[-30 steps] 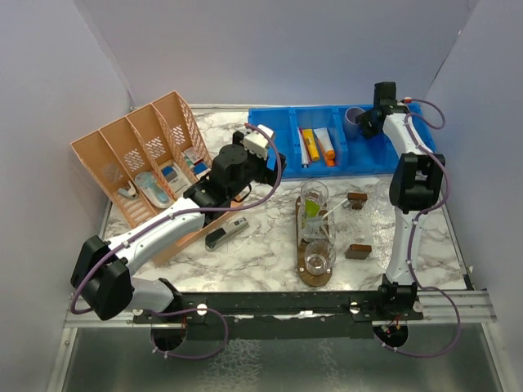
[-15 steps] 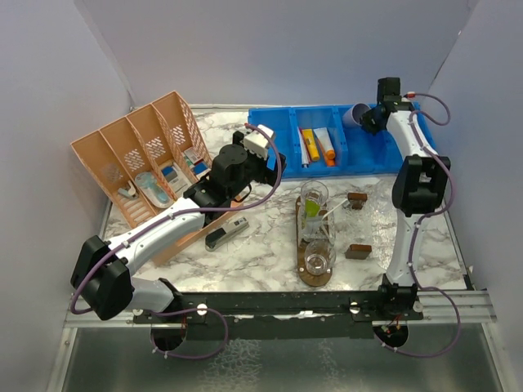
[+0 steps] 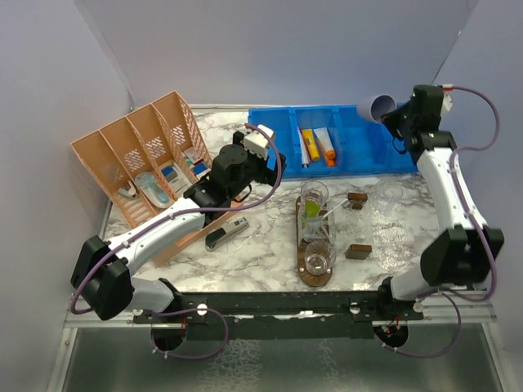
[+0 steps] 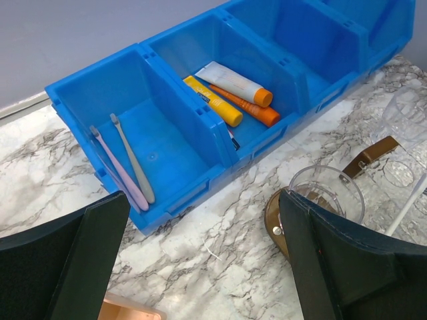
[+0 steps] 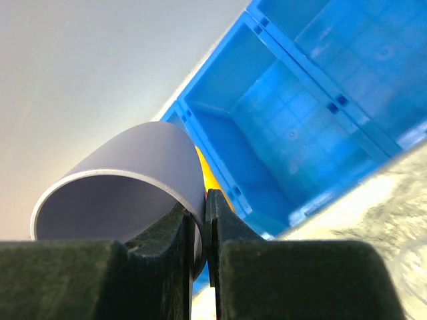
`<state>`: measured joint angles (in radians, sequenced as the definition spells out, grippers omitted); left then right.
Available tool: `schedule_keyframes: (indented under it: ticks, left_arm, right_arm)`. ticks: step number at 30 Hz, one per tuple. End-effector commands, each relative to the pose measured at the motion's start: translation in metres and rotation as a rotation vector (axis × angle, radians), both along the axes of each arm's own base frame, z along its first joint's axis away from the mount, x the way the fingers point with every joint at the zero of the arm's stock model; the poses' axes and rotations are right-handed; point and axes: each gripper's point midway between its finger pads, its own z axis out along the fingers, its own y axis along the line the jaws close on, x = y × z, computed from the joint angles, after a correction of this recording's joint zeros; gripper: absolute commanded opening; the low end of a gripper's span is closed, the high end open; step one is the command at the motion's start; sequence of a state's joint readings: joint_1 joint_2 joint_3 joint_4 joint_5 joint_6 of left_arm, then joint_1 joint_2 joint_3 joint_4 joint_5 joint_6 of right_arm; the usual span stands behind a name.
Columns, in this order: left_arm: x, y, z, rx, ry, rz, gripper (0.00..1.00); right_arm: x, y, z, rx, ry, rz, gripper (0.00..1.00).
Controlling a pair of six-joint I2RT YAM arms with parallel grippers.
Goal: Prepare toiletry sets of a toothbrush and toothpaste on the tray
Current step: Pick up the cup from the storage box, then place the cup on the tray.
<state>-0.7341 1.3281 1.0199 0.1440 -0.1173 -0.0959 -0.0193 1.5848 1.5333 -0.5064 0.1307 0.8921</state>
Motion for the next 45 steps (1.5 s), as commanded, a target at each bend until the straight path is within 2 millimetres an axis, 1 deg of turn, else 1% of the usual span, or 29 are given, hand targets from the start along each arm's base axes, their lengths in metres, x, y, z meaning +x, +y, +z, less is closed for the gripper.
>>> schedule_keyframes:
  ticks: [1,5,6,10,11,12,16,19,21,22,25,29,32,34,36,39,40,42,45]
  left_arm:
    - [0.0,-0.004,0.021,-0.044,-0.03,-0.018,0.98]
    - [0.0,-0.004,0.022,-0.049,-0.03,-0.02,0.98]
    - [-0.001,-0.004,0.022,-0.051,-0.03,-0.021,0.98]
    - [-0.002,-0.004,0.024,-0.056,-0.03,-0.023,0.98]
    - [-0.001,-0.004,0.024,-0.055,-0.029,-0.023,0.98]
    - [-0.002,-0.004,0.023,-0.055,-0.028,-0.024,0.98]
    - [-0.001,-0.006,0.02,-0.055,-0.02,-0.026,0.98]
    - [-0.001,-0.007,0.018,-0.055,-0.013,-0.03,0.98]
    - [-0.001,-0.007,0.018,-0.055,-0.012,-0.028,0.98]
    - [-0.001,-0.007,0.019,-0.055,-0.012,-0.028,0.98]
    - [-0.001,-0.007,0.019,-0.055,-0.012,-0.028,0.98]
    - [-0.001,-0.006,0.02,-0.055,-0.014,-0.022,0.98]
    - [-0.003,-0.007,0.022,-0.065,-0.014,-0.033,0.98]
    - [-0.003,-0.008,0.022,-0.066,-0.013,-0.037,0.98]
    - [-0.003,-0.007,0.022,-0.066,-0.012,-0.034,0.98]
    - [-0.003,-0.006,0.022,-0.063,-0.016,-0.03,0.98]
    - [-0.002,-0.006,0.022,-0.062,-0.016,-0.029,0.98]
    - [-0.002,-0.005,0.022,-0.059,-0.019,-0.025,0.98]
    - [-0.001,-0.003,0.023,-0.052,-0.026,-0.015,0.98]
  right_arm:
    - [-0.056,-0.01,0.042,-0.175,-0.158,0.029,0.01]
    - [-0.12,-0.032,0.037,-0.259,-0.168,-0.071,0.01]
    - [-0.135,-0.036,0.038,-0.287,-0.18,-0.084,0.01]
    - [-0.186,-0.052,0.036,-0.385,-0.182,-0.134,0.01]
    - [-0.199,-0.055,0.039,-0.405,-0.192,-0.149,0.01]
    - [-0.208,-0.059,0.04,-0.425,-0.191,-0.16,0.01]
    - [-0.236,-0.066,0.044,-0.464,-0.185,-0.193,0.01]
    - [-0.252,-0.066,0.039,-0.417,-0.155,-0.214,0.01]
    - [-0.261,-0.064,0.029,-0.367,-0.097,-0.223,0.01]
    - [-0.267,-0.067,0.026,-0.345,-0.066,-0.262,0.01]
    - [-0.286,-0.069,0.008,-0.275,0.058,-0.322,0.01]
    - [-0.312,-0.072,-0.019,-0.267,0.23,-0.359,0.01]
    - [-0.325,-0.079,-0.024,-0.293,0.298,-0.396,0.01]
    - [-0.326,-0.074,-0.03,-0.279,0.332,-0.371,0.01]
    - [-0.323,-0.066,-0.044,-0.253,0.378,-0.326,0.01]
    - [-0.32,-0.057,-0.07,-0.214,0.461,-0.297,0.01]
    - [-0.318,-0.051,-0.078,-0.187,0.483,-0.276,0.01]
    - [-0.312,-0.049,-0.094,-0.185,0.509,-0.259,0.01]
    - [-0.305,-0.05,-0.11,-0.188,0.542,-0.271,0.01]
